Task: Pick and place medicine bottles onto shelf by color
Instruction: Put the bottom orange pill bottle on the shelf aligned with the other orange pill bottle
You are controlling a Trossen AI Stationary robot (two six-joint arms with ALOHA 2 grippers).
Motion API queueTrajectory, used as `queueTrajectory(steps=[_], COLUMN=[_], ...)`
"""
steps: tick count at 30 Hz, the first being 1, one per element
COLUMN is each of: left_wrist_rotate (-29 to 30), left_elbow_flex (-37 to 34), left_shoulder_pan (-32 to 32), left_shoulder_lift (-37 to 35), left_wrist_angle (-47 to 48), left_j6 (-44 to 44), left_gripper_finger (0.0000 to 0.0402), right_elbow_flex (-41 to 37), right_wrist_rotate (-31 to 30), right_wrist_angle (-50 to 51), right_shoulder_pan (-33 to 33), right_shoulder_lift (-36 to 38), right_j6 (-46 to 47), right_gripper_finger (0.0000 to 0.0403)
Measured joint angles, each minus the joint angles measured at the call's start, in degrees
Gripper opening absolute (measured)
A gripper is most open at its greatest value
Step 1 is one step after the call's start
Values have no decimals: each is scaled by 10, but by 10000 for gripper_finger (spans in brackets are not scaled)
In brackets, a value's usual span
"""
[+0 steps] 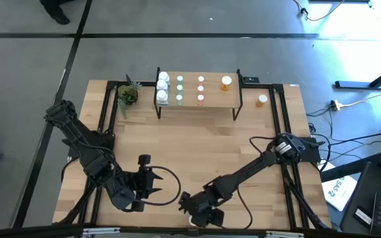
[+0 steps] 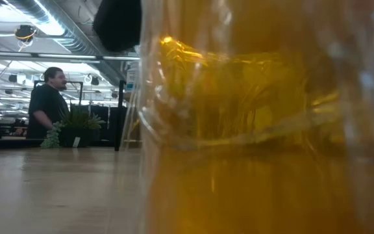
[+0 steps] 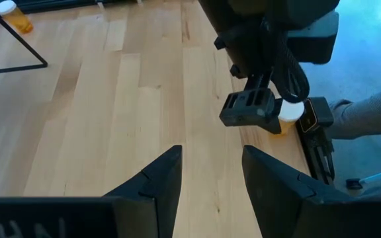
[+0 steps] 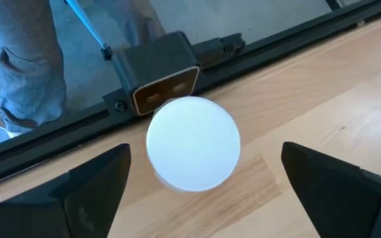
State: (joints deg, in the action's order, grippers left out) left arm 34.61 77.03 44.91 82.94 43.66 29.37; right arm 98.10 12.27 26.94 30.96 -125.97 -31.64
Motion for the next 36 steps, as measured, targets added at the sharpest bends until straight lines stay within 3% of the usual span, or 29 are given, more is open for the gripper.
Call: queueTrajectory(steps=[24,36], left_wrist_rotate=[0,0], left_elbow_flex=[0,0], left_shoulder_pan=[0,0], left_shoulder_lift=[0,0], left_wrist_angle=[0,0], left_j6=[0,0], left_gripper_finger=[151,151], right_elbow_flex=[0,0], right_wrist_rotate=[0,0], right_wrist_angle=[-9,-11], right_shoulder_pan=[0,3], right_shoulder_lift=[-19,-19], right_j6=[28,27], right_gripper_finger=[387,272])
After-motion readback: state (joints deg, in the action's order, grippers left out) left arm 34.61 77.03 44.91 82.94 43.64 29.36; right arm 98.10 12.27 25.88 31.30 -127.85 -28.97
